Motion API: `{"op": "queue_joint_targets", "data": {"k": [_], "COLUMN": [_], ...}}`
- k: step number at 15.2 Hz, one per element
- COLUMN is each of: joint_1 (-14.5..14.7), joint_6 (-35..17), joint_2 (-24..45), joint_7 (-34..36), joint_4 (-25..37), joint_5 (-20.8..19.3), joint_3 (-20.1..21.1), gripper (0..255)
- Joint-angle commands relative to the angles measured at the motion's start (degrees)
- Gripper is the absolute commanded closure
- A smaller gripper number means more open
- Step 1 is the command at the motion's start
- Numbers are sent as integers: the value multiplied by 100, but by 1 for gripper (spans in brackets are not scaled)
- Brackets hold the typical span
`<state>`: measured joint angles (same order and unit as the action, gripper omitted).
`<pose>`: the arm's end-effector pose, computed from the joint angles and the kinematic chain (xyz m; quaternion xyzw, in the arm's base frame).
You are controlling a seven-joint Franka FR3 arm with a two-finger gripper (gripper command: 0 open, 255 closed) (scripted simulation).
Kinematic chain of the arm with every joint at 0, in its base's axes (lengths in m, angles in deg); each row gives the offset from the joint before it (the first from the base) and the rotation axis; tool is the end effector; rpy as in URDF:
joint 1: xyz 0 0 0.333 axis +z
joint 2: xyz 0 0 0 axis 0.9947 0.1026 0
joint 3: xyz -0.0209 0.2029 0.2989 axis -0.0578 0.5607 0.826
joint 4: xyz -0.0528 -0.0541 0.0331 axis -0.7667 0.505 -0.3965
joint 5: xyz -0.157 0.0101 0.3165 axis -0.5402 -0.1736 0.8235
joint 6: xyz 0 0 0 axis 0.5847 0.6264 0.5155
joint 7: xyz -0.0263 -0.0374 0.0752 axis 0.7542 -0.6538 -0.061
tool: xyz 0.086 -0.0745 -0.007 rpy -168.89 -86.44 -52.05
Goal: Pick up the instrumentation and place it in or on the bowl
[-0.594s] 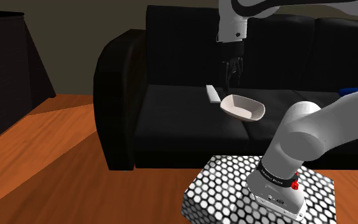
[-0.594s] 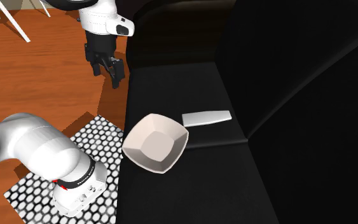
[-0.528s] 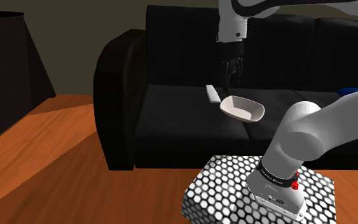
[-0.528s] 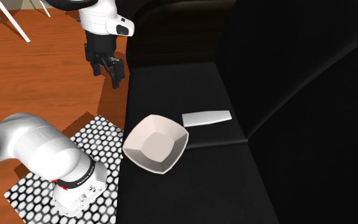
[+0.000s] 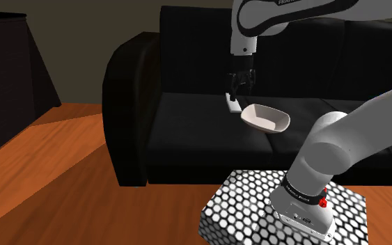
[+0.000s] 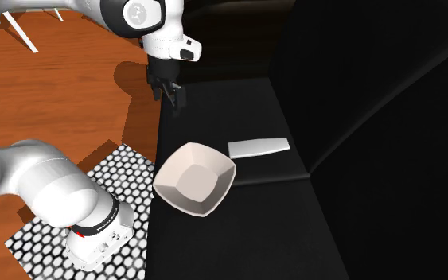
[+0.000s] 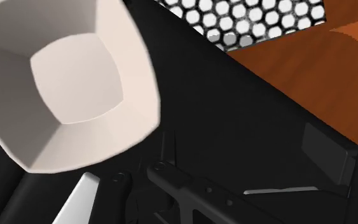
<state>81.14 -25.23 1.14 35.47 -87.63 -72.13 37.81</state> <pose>0.2824 -0.0599 0.5313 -0.9882 0.1133 0.1008 0.0207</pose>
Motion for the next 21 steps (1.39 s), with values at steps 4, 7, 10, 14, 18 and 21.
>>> {"op": "queue_joint_targets", "data": {"k": [4, 7, 10, 14, 18, 21], "joint_1": [-292, -451, -599, -787, -969, -1111], "joint_6": [-941, -1441, -1904, -2463, -2953, -3276], "joint_2": [737, 1201, 1670, 2296, 2916, 3375], "joint_7": [277, 435, 582, 755, 895, 976], "joint_4": [83, 216, 390, 680, 1026, 1317], "joint_5": [-130, -175, -192, -161, -59, 69], "joint_3": [-231, -378, -531, -743, -954, -1105], "gripper": [0, 0, 0, 0, 0, 0]}}
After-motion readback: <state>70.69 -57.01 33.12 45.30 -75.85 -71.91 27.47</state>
